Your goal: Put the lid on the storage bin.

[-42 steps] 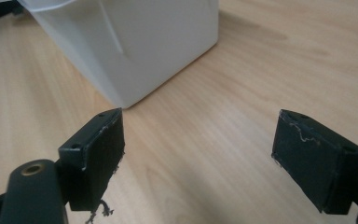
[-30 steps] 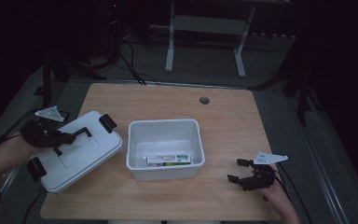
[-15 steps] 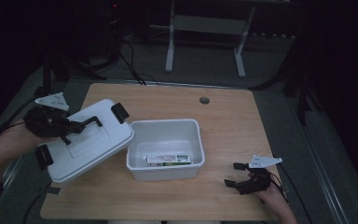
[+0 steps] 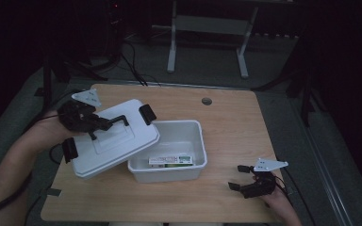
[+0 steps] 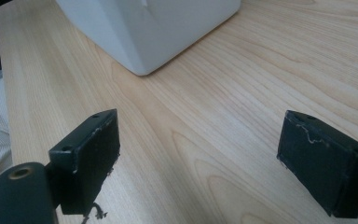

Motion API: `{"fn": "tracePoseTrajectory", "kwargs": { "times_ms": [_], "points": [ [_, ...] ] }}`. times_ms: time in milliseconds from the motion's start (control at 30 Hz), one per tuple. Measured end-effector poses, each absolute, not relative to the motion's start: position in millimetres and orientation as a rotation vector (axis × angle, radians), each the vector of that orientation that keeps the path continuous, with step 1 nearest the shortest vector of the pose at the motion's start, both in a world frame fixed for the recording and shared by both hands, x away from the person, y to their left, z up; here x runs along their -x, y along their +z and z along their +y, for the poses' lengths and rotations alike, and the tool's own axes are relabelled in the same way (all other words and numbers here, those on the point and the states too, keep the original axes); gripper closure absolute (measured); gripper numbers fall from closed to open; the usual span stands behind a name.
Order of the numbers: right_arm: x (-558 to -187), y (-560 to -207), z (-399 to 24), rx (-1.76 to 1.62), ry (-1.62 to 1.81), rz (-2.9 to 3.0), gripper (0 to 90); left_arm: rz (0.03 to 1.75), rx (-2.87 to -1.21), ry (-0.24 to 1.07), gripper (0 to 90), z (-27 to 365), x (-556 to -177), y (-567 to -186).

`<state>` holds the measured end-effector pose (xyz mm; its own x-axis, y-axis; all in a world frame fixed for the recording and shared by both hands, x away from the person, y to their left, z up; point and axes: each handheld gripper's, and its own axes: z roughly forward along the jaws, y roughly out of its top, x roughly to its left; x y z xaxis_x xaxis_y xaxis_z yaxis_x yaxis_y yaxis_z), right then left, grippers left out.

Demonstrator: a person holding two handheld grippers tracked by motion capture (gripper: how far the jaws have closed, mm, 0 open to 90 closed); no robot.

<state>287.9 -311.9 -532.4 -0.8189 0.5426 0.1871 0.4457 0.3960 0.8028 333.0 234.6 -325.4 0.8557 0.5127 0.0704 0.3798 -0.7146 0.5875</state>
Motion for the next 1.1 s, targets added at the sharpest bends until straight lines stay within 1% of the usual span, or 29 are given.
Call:
{"fn": "tracePoseTrajectory", "kwargs": {
  "times_ms": [300, 467, 700, 800, 833, 967, 1100],
  "points": [
    [-285, -532, -311, -0.884, 1.397, 2.544, 12.6, 0.548, -2.478, 0.286, 83.5, 194, -346, -327],
    [-285, -532, -311, -0.879, 1.404, 2.544, 12.6, 0.488, -2.494, 0.333, 83.6, 173, -351, -328],
    [-284, -533, -311, -0.879, 1.409, 2.549, 12.6, 0.388, -2.504, 0.271, 83.5, 141, -359, -333],
    [-283, -533, -311, -0.877, 1.407, 2.556, 12.6, 0.346, -2.505, 0.265, 83.5, 128, -361, -336],
    [-283, -533, -312, -0.878, 1.409, 2.556, 12.6, 0.329, -2.503, 0.275, 83.6, 124, -362, -338],
    [-282, -533, -312, -0.875, 1.417, 2.554, 12.6, 0.282, -2.509, 0.228, 83.5, 111, -366, -344],
    [-281, -533, -311, -0.875, 1.419, 2.561, 12.7, 0.235, -2.521, 0.210, 83.5, 100, -368, -351]
  ]
}}
